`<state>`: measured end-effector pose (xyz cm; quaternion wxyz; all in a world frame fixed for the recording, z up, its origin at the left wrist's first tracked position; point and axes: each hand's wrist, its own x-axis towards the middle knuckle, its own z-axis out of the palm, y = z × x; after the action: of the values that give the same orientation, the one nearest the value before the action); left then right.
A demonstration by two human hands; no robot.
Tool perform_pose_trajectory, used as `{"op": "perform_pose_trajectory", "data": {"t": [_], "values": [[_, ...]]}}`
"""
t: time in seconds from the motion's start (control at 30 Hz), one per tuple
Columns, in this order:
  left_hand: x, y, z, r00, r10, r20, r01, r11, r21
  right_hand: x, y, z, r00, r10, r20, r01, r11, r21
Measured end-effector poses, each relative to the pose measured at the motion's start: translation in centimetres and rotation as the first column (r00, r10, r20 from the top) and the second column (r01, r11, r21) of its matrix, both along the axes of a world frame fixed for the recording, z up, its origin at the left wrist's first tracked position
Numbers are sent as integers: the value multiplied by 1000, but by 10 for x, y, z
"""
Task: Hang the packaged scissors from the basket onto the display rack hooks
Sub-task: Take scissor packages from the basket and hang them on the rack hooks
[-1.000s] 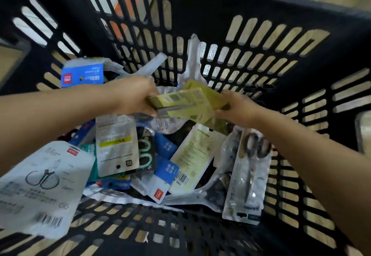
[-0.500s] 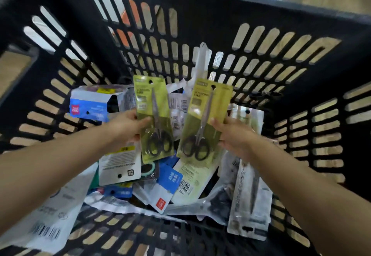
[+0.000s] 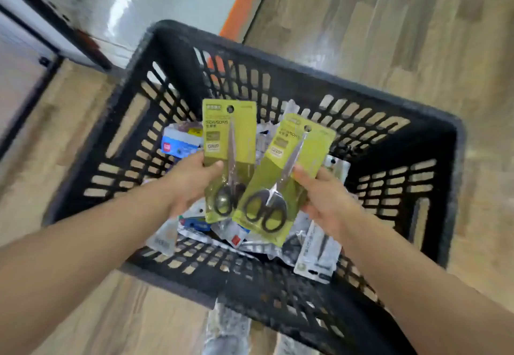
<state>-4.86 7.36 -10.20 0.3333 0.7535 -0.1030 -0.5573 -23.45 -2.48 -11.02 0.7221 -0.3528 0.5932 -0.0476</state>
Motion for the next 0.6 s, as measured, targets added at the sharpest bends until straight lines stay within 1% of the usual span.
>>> {"op": "perform_pose_trajectory", "data": {"t": [0.1,0.13,0.2,0.27,0.33,0.37,0.43,0.47,0.53,0.6], "values": [[11,13,97,999,35,-6,-35,998,-54,12,-4,104,998,69,10,-69,997,-38],[16,19,134,999,54,8,-54,997,-63,19,-5,144,994,99,36,-97,994,-58],[26,33,212,992,124,22,-121,988,-101,33,-7,226,987,157,40,-153,984,-97],[34,44,295,976,217,3,-214,965,-151,49,-11,307,980,186,72,-177,978,-107],[40,54,379,966,255,31,-244,949,-201,68,-8,390,964,240,115,-225,966,-128],[43,61,419,956,291,35,-272,926,-262,80,-5,428,950,283,131,-261,951,-167],[54,76,499,935,350,59,-307,879,-364,101,2,508,911,353,214,-290,917,-274],[57,86,538,926,364,97,-303,872,-384,109,9,543,892,375,252,-286,901,-327],[59,114,604,900,402,170,-302,855,-422,122,27,610,857,434,276,-305,861,-406],[57,146,658,851,475,222,-341,824,-453,136,52,666,802,490,341,-321,836,-446]]}}
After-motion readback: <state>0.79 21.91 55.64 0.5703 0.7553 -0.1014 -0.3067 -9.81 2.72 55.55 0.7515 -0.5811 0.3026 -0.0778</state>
